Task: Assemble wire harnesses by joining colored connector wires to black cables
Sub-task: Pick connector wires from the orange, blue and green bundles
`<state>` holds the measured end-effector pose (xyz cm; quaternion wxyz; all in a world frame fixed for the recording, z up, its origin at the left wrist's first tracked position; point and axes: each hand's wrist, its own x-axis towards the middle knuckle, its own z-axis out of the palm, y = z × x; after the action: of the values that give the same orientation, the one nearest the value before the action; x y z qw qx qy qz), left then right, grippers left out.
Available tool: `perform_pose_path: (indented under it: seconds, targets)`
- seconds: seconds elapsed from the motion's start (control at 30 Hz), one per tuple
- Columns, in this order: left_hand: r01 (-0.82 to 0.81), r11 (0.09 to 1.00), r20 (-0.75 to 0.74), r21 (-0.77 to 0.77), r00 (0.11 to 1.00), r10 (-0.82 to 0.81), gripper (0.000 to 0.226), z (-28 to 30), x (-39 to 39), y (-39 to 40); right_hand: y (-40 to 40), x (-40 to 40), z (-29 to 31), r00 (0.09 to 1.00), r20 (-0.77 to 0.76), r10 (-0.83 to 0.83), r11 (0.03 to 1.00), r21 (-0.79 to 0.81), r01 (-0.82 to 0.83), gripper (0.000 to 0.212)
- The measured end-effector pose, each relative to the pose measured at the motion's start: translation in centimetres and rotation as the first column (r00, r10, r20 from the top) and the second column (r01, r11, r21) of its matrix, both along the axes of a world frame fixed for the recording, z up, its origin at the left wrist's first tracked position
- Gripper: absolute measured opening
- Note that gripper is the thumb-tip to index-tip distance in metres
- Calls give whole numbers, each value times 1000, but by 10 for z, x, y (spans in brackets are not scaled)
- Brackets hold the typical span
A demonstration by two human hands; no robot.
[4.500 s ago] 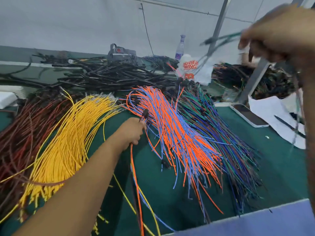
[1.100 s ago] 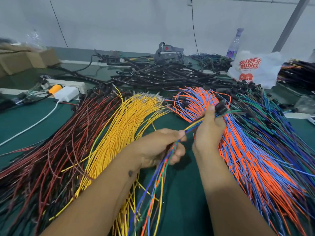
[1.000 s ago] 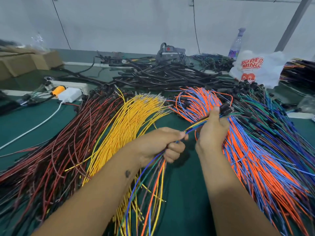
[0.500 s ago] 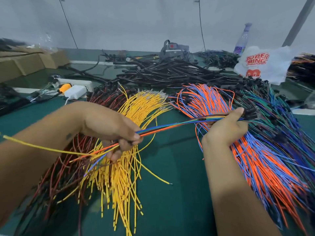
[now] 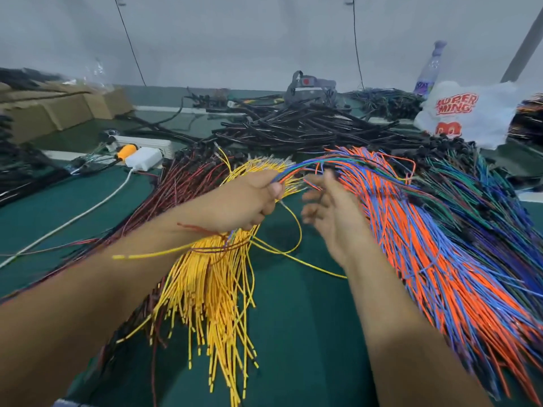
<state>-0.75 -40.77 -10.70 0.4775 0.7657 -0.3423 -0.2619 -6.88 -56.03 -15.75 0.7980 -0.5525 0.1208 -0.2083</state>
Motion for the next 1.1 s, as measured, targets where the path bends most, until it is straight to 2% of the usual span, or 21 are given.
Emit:
perform_pose_path:
  seconds: [0.07,0.1,0.13,0.2,0.27,0.33,0.43,0.5,0.57,0.63,0.77,0.87,1.1]
  targets:
    - [-35,996,-90,-77,996,28,25,-2,-4,-3,13,3,-7,990,-143,16,950,-305,-60,36]
    - [-53,994,-137,-91,990,41,26,-3,-3,-4,18,4,-9,983,-179,40,917,-385,-107,38]
    - [-72,991,-181,-110,982,51,28,-3,-3,-5,20,4,-11,976,-197,96,902,-398,-169,40]
    - [-105,983,-266,-148,962,63,30,-2,-1,-5,19,2,-11,945,-187,269,897,-308,-316,38]
    - [-139,971,-349,-196,935,63,29,0,0,-3,13,0,-13,906,-135,401,855,-300,-423,28]
    - [-153,961,-368,-230,928,60,28,2,1,-2,11,-2,-15,848,-121,516,795,-302,-526,14]
    - [-169,952,-360,-256,930,68,29,9,2,-5,14,-5,-17,765,-196,614,719,-262,-644,37]
    - [-187,945,-353,-268,932,84,29,14,1,-8,21,-5,-16,741,-217,635,693,-265,-671,36]
    - [-199,937,-335,-289,937,96,29,17,-1,-12,29,-5,-14,742,-207,637,686,-285,-669,21]
    - [-205,925,-332,-319,939,94,31,20,-4,-15,35,-4,-13,784,-188,592,703,-354,-616,7]
    - [-202,910,-335,-363,939,75,32,27,-7,-17,37,-4,-11,872,-151,466,744,-467,-478,16]
    - [-187,904,-323,-384,945,58,32,32,-5,-16,37,-1,-10,903,-154,400,754,-505,-420,13]
    - [-171,853,-426,-494,902,-66,27,56,2,-6,37,5,-22,936,-273,221,645,-679,-350,6]
